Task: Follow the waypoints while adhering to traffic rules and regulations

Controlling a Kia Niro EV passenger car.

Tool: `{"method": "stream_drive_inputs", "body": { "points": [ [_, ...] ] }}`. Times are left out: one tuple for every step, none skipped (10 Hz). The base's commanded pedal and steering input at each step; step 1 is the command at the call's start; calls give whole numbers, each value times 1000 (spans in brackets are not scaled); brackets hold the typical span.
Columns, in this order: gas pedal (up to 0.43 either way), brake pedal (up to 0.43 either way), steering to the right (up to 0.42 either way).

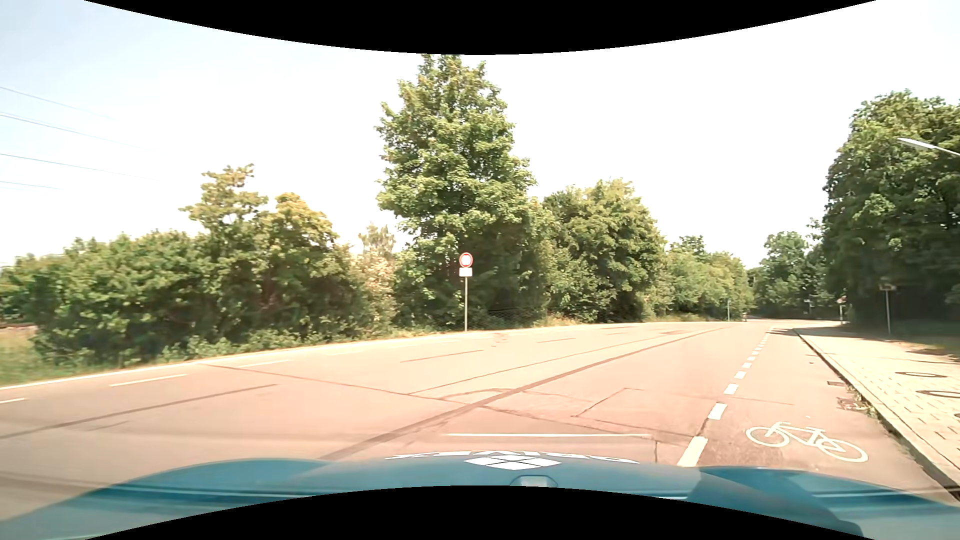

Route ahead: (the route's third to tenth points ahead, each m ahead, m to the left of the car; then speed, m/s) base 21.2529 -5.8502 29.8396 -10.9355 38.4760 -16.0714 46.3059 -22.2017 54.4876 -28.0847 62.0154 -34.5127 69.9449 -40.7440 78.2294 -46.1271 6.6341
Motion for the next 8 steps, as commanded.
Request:
{"method": "stream_drive_inputs", "body": {
  "points": [
    [220, 0, 258],
    [220, 0, 246],
    [220, 0, 224],
    [220, 0, 209],
    [220, 0, 204],
    [209, 0, 203],
    [209, 0, 202],
    [209, 0, 201]
  ]
}}
